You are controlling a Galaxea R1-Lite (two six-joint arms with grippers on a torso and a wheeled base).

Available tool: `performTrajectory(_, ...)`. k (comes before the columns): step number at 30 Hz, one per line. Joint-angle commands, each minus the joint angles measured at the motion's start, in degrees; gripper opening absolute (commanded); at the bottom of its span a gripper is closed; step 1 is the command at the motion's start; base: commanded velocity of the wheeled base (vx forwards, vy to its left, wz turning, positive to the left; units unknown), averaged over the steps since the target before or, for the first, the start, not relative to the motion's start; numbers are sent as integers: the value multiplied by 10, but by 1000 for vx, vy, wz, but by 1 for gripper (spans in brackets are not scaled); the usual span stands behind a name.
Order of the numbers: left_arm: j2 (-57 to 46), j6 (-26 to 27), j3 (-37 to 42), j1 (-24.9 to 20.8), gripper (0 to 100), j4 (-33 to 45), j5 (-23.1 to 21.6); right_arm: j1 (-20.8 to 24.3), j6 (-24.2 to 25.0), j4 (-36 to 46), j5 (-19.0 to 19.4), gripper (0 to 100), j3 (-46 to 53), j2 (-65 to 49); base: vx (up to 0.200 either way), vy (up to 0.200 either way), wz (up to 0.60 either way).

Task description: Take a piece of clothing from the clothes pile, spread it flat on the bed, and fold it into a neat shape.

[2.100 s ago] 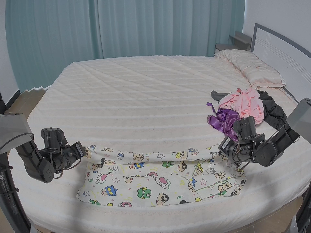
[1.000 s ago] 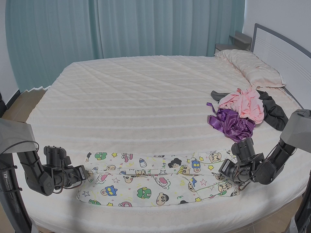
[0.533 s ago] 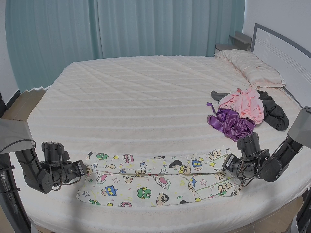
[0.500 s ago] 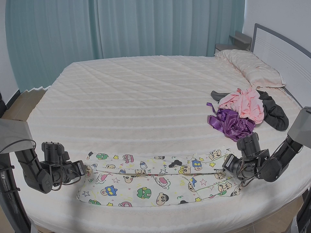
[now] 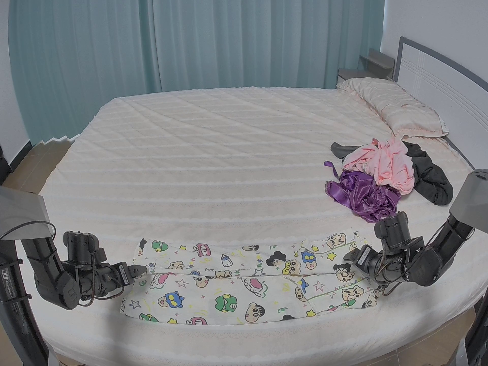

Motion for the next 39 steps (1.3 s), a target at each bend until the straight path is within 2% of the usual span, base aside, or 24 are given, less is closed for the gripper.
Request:
performTrajectory(1, -34, -3, 23, 42, 100, -1, -12, -12, -4, 0, 1, 100, 9, -73, 0, 0, 0)
performTrajectory(2, -37, -3, 23, 45, 100, -1, -15, -12, -5, 0, 1, 100, 9, -77, 0, 0, 0)
performTrajectory(4, -62, -31, 27, 66, 100, -1, -48, -7, -17, 3, 4, 100, -1, -103, 0, 0, 0)
performTrajectory(7, -87, -93, 27, 75, 100, 1, -80, 10, -25, 9, 3, 100, -30, -103, 0, 0, 0)
performTrajectory(11, -88, -143, 25, 75, 100, 2, -96, 38, -29, 21, 6, 100, -69, -71, 0, 0, 0)
performTrajectory(19, -64, -171, 24, 48, 100, 0, -98, 83, -83, 38, 7, 100, -172, 40, 0, 0, 0)
performTrajectory(24, -55, -182, 23, 32, 100, 0, -97, 103, -120, 90, 8, 100, -256, 97, 0, 0, 0)
performTrajectory(28, -49, -182, 26, 27, 100, 0, -97, 104, -150, 117, 7, 100, -297, 119, 0, 0, 0)
performTrajectory(39, -45, -182, 26, 26, 100, 0, -97, 106, -173, 151, 2, 100, -333, 153, 0, 0, 0)
